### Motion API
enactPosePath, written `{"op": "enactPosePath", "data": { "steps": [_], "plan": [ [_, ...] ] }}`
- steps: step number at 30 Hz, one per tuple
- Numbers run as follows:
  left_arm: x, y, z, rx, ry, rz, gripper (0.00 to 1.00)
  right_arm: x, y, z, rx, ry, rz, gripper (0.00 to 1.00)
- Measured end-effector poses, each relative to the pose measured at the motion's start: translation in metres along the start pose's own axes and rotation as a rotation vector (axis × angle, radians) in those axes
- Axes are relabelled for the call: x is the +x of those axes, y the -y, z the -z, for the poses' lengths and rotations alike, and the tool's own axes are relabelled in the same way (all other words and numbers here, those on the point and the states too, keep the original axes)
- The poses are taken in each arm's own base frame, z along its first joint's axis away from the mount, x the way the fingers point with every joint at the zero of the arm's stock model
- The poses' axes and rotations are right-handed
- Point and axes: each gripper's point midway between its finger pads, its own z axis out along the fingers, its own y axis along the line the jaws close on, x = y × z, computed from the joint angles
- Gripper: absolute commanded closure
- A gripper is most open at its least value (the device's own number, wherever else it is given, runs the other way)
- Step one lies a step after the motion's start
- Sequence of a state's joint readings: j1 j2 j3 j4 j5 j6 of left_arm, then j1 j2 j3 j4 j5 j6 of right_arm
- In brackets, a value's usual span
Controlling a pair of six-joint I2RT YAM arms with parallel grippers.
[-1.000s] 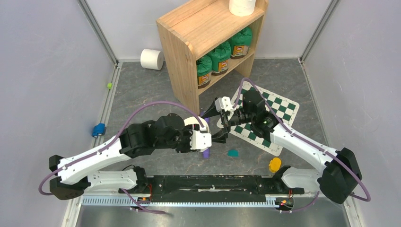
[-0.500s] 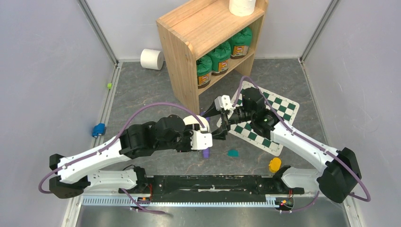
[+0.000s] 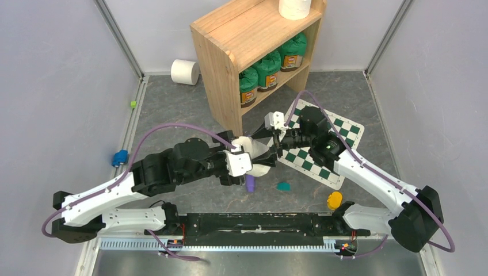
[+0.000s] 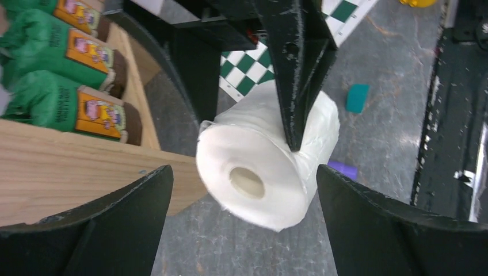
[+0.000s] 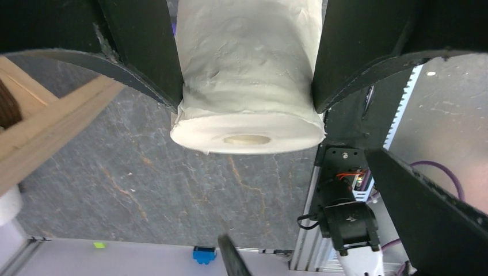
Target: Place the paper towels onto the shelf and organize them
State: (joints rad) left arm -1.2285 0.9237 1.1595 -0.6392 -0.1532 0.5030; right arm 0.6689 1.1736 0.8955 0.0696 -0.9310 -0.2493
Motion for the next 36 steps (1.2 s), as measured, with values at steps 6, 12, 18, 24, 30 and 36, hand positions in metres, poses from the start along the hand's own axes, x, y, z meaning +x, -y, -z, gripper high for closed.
{"op": "enactPosePath", "data": {
  "steps": [6, 12, 18, 24, 30, 36],
  "plan": [
    [-0.012, -0.028, 0.015, -0.132, 0.039, 0.02, 0.0, -0.01, 0.013, 0.014, 0.08, 0.009, 0.011, 0.84],
    [-0.008, -0.057, 0.028, -0.306, 0.038, 0.083, 0.0, -0.024, 0.024, 0.022, 0.126, 0.028, 0.023, 0.88],
    [0.055, -0.088, 0.023, -0.474, -0.062, 0.384, 0.0, -0.027, 0.023, 0.021, 0.123, 0.043, -0.002, 0.89],
    [0.099, -0.101, 0.025, -0.558, -0.052, 0.736, 0.0, -0.034, 0.025, 0.021, 0.13, 0.066, 0.003, 0.91],
    [0.113, -0.098, 0.021, -0.59, -0.018, 0.904, 0.0, -0.048, 0.028, 0.023, 0.16, 0.1, 0.009, 0.94],
    [0.154, -0.085, 0.026, -0.69, -0.079, 0.976, 0.0, -0.101, 0.035, 0.03, 0.199, 0.222, 0.083, 0.96]
  ]
}}
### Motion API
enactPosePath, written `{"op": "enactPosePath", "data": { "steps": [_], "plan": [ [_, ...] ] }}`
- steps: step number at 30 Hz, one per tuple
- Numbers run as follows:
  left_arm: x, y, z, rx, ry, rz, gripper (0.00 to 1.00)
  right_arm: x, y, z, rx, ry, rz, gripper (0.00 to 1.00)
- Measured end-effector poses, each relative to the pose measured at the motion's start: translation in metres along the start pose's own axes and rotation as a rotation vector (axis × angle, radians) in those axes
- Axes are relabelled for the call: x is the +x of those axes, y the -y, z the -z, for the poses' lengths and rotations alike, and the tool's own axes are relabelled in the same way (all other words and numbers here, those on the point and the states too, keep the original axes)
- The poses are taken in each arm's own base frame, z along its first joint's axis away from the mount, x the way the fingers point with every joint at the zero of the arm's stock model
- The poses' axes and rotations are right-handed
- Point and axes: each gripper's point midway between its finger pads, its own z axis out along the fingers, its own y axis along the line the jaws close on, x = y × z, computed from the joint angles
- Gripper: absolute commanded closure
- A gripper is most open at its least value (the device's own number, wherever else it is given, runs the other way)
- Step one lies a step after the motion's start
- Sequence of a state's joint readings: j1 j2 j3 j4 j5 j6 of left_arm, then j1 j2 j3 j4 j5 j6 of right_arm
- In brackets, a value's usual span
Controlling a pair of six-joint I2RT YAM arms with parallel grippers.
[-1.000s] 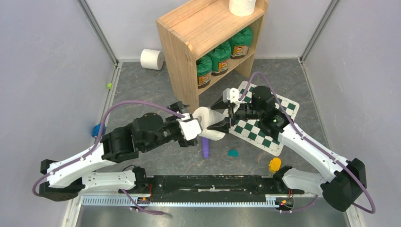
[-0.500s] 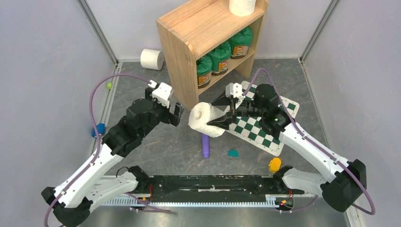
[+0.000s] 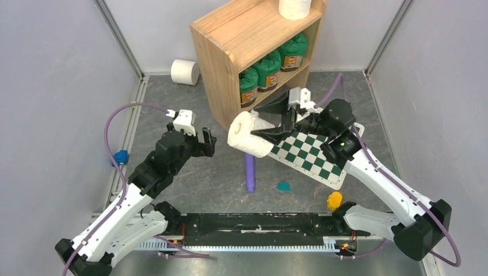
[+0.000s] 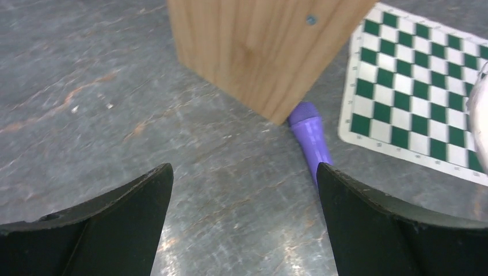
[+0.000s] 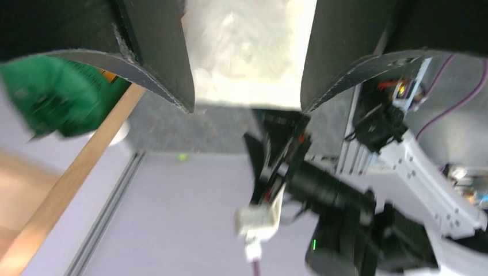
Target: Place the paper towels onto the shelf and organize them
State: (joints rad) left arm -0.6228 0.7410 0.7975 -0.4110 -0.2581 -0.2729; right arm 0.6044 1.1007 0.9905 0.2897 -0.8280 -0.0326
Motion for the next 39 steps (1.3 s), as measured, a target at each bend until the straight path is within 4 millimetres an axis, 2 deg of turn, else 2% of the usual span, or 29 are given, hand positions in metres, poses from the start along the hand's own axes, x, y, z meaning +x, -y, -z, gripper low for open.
{"op": "enactPosePath", "data": {
  "steps": [3, 7, 10, 11, 13, 14, 15, 17, 20, 23, 26, 30, 36, 39],
  "plan": [
    [0.015, -0.018, 0.003, -0.072, 0.001, 0.005, 0.0, -0.04, 0.006, -0.002, 0.023, 0.099, 0.074, 1.0],
    [0.021, -0.033, 0.008, -0.134, 0.026, 0.011, 0.0, -0.096, 0.011, -0.001, 0.051, 0.224, 0.162, 0.98],
    [0.025, -0.034, 0.005, -0.135, 0.03, 0.027, 0.0, -0.119, 0.014, -0.001, 0.066, 0.272, 0.201, 0.76],
    [0.026, -0.033, 0.003, -0.133, 0.027, 0.039, 0.0, -0.121, 0.016, -0.001, 0.075, 0.275, 0.201, 0.7],
    [0.03, -0.027, -0.003, -0.113, 0.006, 0.057, 0.0, -0.114, 0.022, -0.001, 0.104, 0.263, 0.19, 0.49],
    [0.033, -0.023, -0.007, -0.099, -0.011, 0.063, 0.0, -0.106, 0.025, -0.001, 0.124, 0.248, 0.172, 0.4],
    [0.037, -0.02, -0.009, -0.088, -0.027, 0.069, 0.0, -0.094, 0.029, 0.0, 0.151, 0.226, 0.151, 0.37],
    [0.046, -0.013, -0.014, -0.056, -0.071, 0.077, 0.0, -0.06, 0.039, 0.004, 0.219, 0.158, 0.098, 0.34],
    [0.054, -0.004, -0.016, -0.013, -0.104, 0.087, 0.0, 0.001, 0.058, 0.015, 0.362, 0.011, 0.004, 0.33],
    [0.064, 0.004, -0.017, 0.028, -0.138, 0.111, 0.0, 0.063, 0.076, 0.037, 0.53, -0.167, -0.086, 0.3],
    [0.072, 0.012, -0.021, 0.061, -0.178, 0.128, 0.0, 0.105, 0.084, 0.061, 0.658, -0.303, -0.147, 0.27],
    [0.079, 0.017, -0.025, 0.082, -0.211, 0.131, 0.0, 0.157, 0.081, 0.102, 0.819, -0.483, -0.226, 0.26],
    [0.082, 0.015, -0.024, 0.07, -0.222, 0.123, 0.0, 0.194, 0.068, 0.155, 0.998, -0.708, -0.297, 0.26],
    [0.085, 0.01, -0.023, 0.05, -0.229, 0.103, 0.0, 0.206, 0.055, 0.171, 1.013, -0.81, -0.339, 0.26]
  ]
}}
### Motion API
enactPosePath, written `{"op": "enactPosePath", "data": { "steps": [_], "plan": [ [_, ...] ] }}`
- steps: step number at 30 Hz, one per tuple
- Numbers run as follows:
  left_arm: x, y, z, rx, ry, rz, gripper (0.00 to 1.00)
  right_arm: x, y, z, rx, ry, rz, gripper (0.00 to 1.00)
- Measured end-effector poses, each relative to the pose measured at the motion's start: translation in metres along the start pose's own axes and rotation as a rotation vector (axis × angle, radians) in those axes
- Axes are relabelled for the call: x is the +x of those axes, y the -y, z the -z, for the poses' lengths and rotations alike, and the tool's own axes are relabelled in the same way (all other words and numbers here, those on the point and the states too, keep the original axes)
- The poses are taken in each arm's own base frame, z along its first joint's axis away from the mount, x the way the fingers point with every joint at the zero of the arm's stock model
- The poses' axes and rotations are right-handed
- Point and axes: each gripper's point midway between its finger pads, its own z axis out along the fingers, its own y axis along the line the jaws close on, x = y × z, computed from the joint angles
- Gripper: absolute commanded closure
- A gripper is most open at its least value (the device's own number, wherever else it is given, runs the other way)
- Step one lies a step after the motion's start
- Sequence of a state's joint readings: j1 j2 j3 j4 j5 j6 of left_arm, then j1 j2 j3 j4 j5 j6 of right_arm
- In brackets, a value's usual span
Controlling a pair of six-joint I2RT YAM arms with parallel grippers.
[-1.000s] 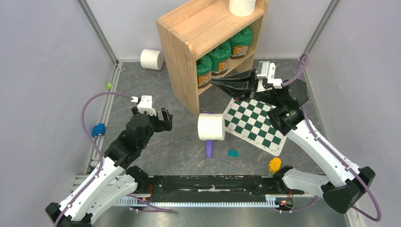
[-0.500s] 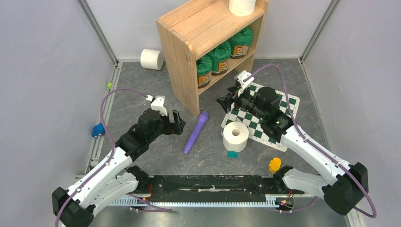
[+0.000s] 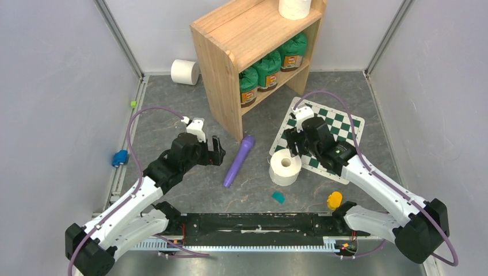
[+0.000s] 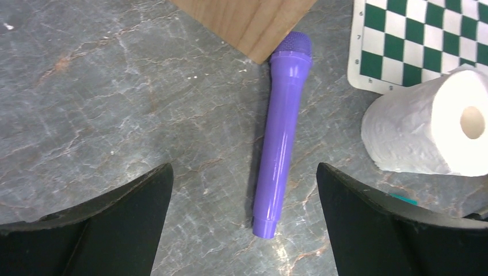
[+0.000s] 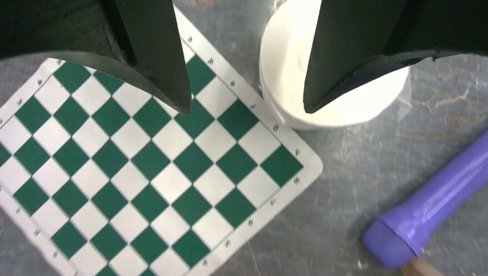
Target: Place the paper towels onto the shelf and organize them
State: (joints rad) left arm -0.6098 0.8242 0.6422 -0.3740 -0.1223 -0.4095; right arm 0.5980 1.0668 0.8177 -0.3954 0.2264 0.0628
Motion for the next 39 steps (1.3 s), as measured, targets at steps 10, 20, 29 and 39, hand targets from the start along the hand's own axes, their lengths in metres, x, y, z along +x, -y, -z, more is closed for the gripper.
{"op": "enactPosePath", "data": {
  "steps": [10, 20, 29, 39],
  "plan": [
    [-0.01, -0.029, 0.006, -0.137, 0.029, -0.142, 0.0, 0.043, -0.014, 0.01, -0.074, -0.21, -0.012, 0.3],
    [-0.023, -0.052, 0.01, -0.249, 0.071, -0.264, 0.0, 0.069, -0.028, -0.004, -0.124, -0.366, -0.008, 0.55],
    [-0.023, -0.061, 0.009, -0.29, 0.08, -0.303, 0.0, 0.051, -0.03, 0.006, -0.141, -0.403, 0.0, 0.95],
    [-0.024, -0.062, 0.006, -0.294, 0.082, -0.306, 0.0, -0.096, -0.023, 0.048, -0.144, -0.078, -0.013, 1.0]
  ]
}}
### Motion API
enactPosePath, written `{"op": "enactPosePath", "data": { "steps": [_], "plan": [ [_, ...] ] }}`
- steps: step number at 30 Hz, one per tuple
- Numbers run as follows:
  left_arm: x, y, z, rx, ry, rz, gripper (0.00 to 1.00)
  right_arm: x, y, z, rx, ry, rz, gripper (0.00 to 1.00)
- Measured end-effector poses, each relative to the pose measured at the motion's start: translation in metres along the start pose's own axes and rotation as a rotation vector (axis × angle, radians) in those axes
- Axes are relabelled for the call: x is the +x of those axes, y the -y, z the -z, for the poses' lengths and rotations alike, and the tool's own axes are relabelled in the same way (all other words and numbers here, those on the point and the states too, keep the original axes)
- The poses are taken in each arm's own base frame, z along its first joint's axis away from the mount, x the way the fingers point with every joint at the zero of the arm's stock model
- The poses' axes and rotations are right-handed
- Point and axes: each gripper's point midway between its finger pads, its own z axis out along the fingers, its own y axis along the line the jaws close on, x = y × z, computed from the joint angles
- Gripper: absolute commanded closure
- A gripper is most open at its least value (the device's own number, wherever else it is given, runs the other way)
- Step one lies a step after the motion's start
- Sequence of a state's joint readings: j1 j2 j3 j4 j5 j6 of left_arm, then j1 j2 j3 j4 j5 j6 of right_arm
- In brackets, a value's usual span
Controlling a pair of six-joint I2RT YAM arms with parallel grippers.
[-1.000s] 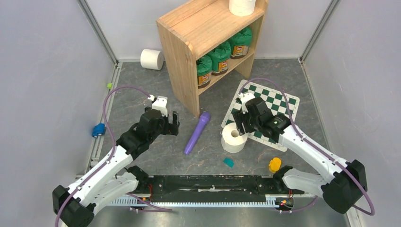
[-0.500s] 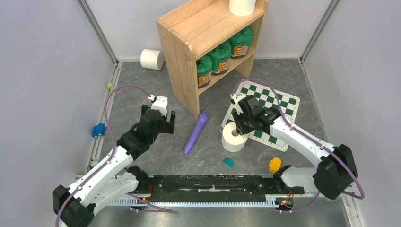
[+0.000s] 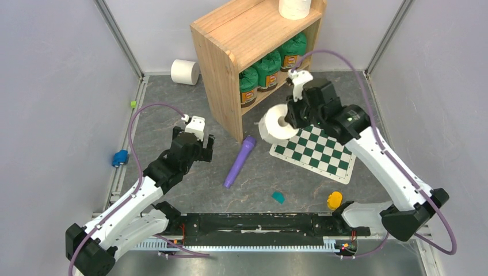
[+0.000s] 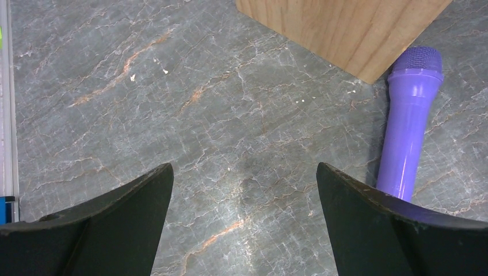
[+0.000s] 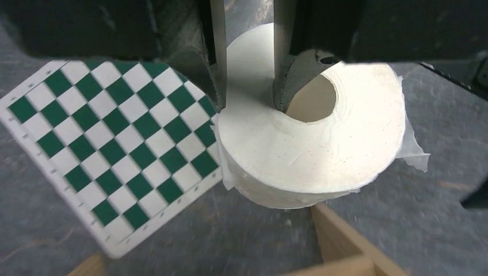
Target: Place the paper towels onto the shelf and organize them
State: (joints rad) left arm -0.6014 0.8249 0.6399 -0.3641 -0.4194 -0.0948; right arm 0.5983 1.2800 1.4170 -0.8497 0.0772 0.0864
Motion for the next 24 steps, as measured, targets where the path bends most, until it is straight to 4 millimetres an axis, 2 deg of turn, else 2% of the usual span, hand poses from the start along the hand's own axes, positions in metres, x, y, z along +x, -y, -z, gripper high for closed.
{"op": "enactPosePath", "data": {
  "steps": [3, 8, 10, 14, 19, 24],
  "plan": [
    [0.0, 0.0, 0.0, 0.0, 0.0, -0.001, 0.0, -0.044, 0.006, 0.028, 0.033, 0.125, -0.004, 1.0],
    [0.0, 0.0, 0.0, -0.001, 0.0, -0.001, 0.0, -0.095, 0.018, 0.073, 0.089, 0.291, -0.02, 1.0],
    [0.0, 0.0, 0.0, -0.001, 0.0, -0.001, 0.0, -0.109, 0.024, 0.091, 0.116, 0.35, -0.028, 1.0],
    [0.0, -0.001, 0.0, -0.002, 0.0, -0.001, 0.0, -0.12, 0.034, 0.113, 0.163, 0.413, -0.032, 1.0],
    [0.0, -0.001, 0.0, -0.004, 0.0, 0.0, 0.0, -0.141, 0.042, 0.13, 0.21, 0.485, -0.024, 1.0],
    [0.0, -0.001, 0.0, -0.003, 0.0, 0.0, 0.0, -0.181, 0.044, 0.143, 0.229, 0.589, -0.011, 1.0]
  ]
}}
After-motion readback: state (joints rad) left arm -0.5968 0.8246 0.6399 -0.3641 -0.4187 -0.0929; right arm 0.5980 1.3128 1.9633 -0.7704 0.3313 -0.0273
